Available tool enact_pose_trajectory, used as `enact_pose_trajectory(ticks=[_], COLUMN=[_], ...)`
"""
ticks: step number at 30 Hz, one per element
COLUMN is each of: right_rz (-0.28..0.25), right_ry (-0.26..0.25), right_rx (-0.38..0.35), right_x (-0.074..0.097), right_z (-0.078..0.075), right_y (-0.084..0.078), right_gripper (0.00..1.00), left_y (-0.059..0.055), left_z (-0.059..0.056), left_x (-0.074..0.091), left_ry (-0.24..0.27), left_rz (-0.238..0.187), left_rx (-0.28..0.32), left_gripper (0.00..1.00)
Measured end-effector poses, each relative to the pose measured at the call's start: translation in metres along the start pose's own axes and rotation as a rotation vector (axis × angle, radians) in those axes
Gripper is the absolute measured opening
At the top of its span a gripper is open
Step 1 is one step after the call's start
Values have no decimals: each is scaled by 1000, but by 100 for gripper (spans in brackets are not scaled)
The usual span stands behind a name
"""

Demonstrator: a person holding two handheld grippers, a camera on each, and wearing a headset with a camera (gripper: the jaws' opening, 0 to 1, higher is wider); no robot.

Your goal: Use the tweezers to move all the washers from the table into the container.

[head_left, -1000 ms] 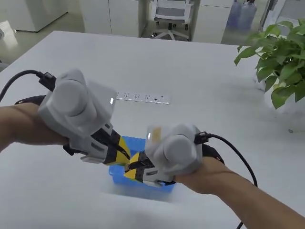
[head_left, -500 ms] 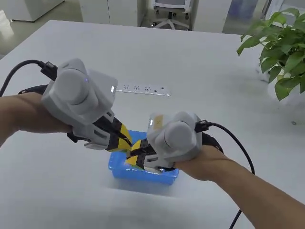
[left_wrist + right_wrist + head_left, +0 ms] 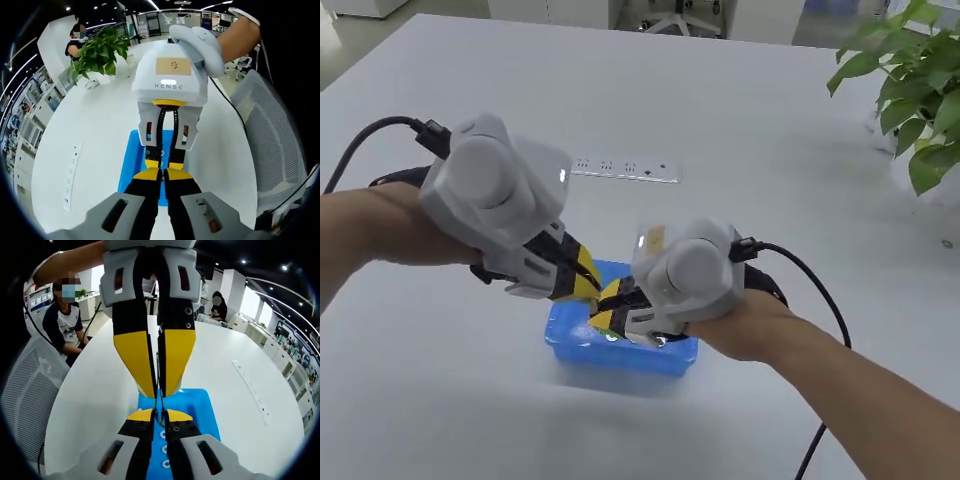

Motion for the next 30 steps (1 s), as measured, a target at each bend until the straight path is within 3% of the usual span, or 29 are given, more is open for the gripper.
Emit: enact_pose_trajectory(ticks=[18, 30], right_rz=[22, 26], right_ry=[16, 25], right_rx=[-34, -43], right_x=[-21, -24], right_z=[-15, -19], right_y=[-18, -24], right_gripper=[9, 9], left_y=[-21, -25], left_z=[12, 16], left_x=[-20, -25], left_ry=[-3, -2], left_rz=[3, -2], left_rx=[27, 38], left_gripper=[7, 7])
Point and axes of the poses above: the centre of the closed fingertips' face, and the gripper's own axes: x roughly backward along the fingers, z roughly to its left, y roughly out of its top, the point moved 3 cm from there along x, roughly backward along the fingers, and after that the axes turned 6 degrees about -x, right-handed, at the moved point
